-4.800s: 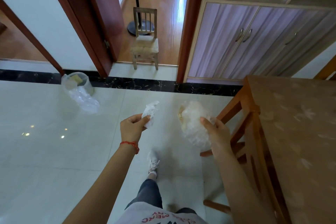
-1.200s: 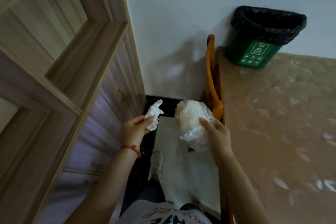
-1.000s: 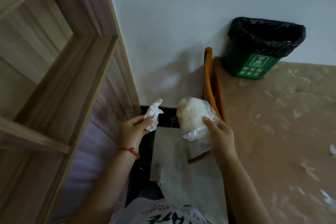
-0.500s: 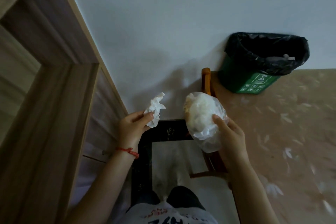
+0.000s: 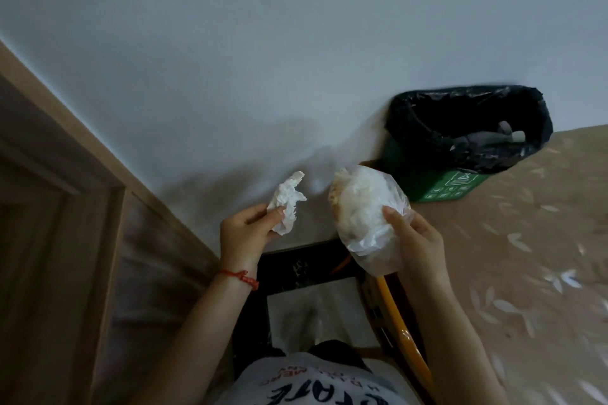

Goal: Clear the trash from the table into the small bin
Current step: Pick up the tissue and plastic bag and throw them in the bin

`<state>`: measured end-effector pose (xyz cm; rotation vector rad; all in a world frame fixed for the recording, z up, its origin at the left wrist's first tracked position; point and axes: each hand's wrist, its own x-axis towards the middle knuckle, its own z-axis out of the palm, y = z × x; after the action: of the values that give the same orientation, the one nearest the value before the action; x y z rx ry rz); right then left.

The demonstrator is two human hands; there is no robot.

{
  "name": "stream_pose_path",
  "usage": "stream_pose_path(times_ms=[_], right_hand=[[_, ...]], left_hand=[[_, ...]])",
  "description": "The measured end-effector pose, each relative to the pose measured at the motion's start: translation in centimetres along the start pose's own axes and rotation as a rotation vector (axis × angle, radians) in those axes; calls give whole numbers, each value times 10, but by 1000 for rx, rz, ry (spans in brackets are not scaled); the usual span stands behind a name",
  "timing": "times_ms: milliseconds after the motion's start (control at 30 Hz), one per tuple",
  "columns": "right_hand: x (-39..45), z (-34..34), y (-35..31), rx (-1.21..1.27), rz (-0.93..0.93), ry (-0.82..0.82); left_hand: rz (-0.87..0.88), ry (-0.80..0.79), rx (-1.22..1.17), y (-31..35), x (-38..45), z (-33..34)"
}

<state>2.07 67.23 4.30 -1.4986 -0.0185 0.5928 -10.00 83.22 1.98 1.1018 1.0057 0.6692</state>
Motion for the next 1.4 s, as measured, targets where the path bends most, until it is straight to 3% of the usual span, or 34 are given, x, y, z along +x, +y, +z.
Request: stream_pose_path(times_ms=[233,567,867,1100,1400], right_hand=[[39,-14,-14,41,-18,116],[52,-41,-20,215,22,419],[59,-27,-28,384,-13,615],[59,-19,-30,438,-29,740],[58,-31,-42,466,-77,799]], left_hand=[[-17,-151,83,8,44,61],[-67,-553,218,22,79,149],[-40,-812,320,36,122,193],[-101,-923,305,41,135,212],[26,-974,261,60,133,265]])
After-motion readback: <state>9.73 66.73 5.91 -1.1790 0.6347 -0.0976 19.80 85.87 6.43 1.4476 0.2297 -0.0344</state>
